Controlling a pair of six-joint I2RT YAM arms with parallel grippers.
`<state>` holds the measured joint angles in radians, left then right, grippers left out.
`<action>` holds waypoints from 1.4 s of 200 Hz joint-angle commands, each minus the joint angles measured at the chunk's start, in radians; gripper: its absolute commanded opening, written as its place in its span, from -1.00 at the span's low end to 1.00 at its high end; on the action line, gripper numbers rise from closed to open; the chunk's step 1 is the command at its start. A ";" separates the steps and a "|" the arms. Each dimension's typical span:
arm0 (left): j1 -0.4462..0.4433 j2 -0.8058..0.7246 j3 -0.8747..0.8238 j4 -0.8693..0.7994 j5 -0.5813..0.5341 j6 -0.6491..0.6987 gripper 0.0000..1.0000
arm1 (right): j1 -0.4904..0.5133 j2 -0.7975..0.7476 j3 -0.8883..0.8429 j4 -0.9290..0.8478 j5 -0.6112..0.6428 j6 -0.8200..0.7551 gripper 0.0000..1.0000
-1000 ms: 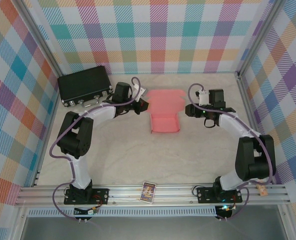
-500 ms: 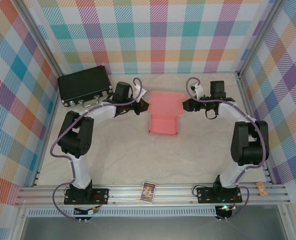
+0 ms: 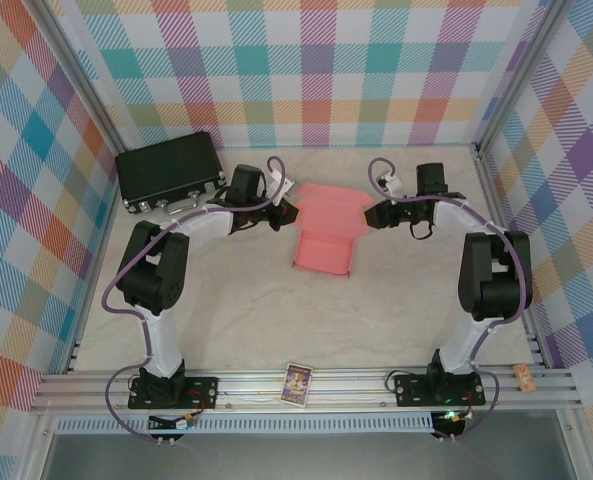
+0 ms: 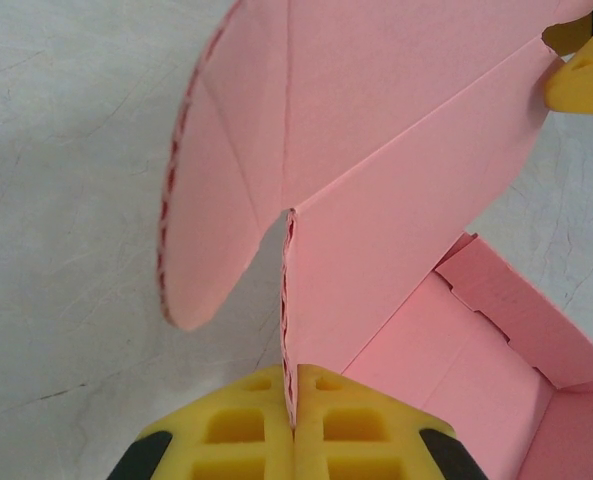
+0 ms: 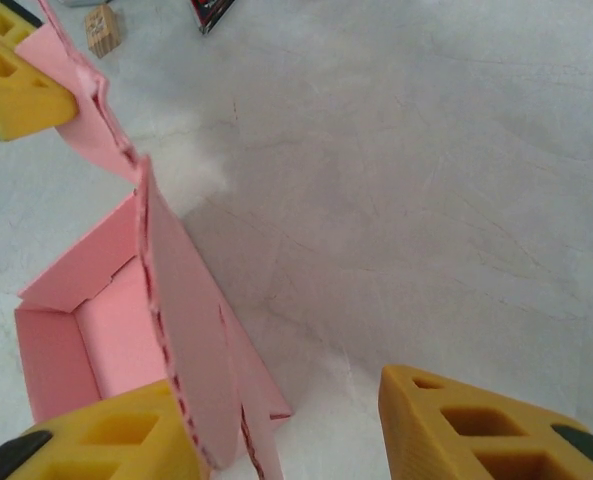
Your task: Fold the paper box
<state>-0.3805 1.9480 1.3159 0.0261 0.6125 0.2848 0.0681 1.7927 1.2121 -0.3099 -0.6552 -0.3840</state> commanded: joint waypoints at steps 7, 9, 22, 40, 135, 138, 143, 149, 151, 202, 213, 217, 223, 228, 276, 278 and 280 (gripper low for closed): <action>0.011 0.007 0.017 0.000 0.006 0.007 -1.00 | 0.020 -0.017 0.001 -0.036 0.000 -0.049 -0.22; 0.011 0.006 0.018 0.000 0.007 0.008 -1.00 | 0.022 -0.017 0.001 -0.035 0.003 -0.050 -0.23; 0.012 0.005 0.017 0.002 0.006 0.005 -1.00 | 0.025 -0.024 -0.006 -0.027 0.026 -0.052 -0.32; 0.012 0.004 0.017 0.003 0.006 0.004 -1.00 | 0.032 -0.030 -0.007 -0.024 0.037 -0.061 -0.41; 0.048 -0.012 0.026 0.056 0.020 -0.096 -0.29 | 0.054 -0.038 0.044 -0.041 0.085 -0.155 -0.80; 0.049 -0.012 0.027 0.056 0.019 -0.096 -0.27 | 0.055 -0.036 0.048 -0.043 0.085 -0.157 -0.81; 0.051 -0.014 0.029 0.054 0.021 -0.096 -0.24 | 0.054 -0.033 0.057 -0.047 0.082 -0.159 -0.82; 0.052 -0.015 0.029 0.049 0.021 -0.096 -0.20 | 0.054 -0.029 0.064 -0.053 0.080 -0.163 -0.82; 0.053 -0.015 0.029 0.046 0.021 -0.096 -0.18 | 0.055 -0.029 0.068 -0.055 0.079 -0.165 -0.82; 0.069 -0.042 0.045 -0.025 0.036 -0.050 0.13 | 0.072 -0.028 0.103 -0.065 0.093 -0.236 -0.85; 0.069 -0.048 0.054 -0.053 0.045 -0.023 0.21 | 0.073 -0.022 0.113 -0.067 0.098 -0.244 -0.86; 0.069 -0.050 0.056 -0.063 0.048 -0.016 0.24 | 0.074 -0.021 0.116 -0.070 0.098 -0.250 -0.86; 0.069 -0.053 0.060 -0.075 0.050 -0.001 0.28 | 0.077 -0.018 0.121 -0.073 0.100 -0.259 -0.86; 0.069 -0.055 0.061 -0.084 0.050 0.012 0.31 | 0.077 -0.016 0.124 -0.072 0.100 -0.267 -0.86; 0.069 -0.018 0.159 -0.207 0.040 0.102 0.30 | 0.094 0.013 0.165 -0.102 0.069 -0.322 -0.87; 0.068 -0.016 0.165 -0.213 0.038 0.102 0.28 | 0.093 0.015 0.166 -0.104 0.067 -0.324 -0.87; 0.069 -0.012 0.171 -0.219 0.038 0.102 0.27 | 0.095 0.017 0.168 -0.104 0.066 -0.327 -0.86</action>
<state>-0.3214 1.9419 1.4025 -0.1055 0.6289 0.3214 0.1524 1.7851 1.3289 -0.3798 -0.5426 -0.6525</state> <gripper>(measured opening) 0.658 0.068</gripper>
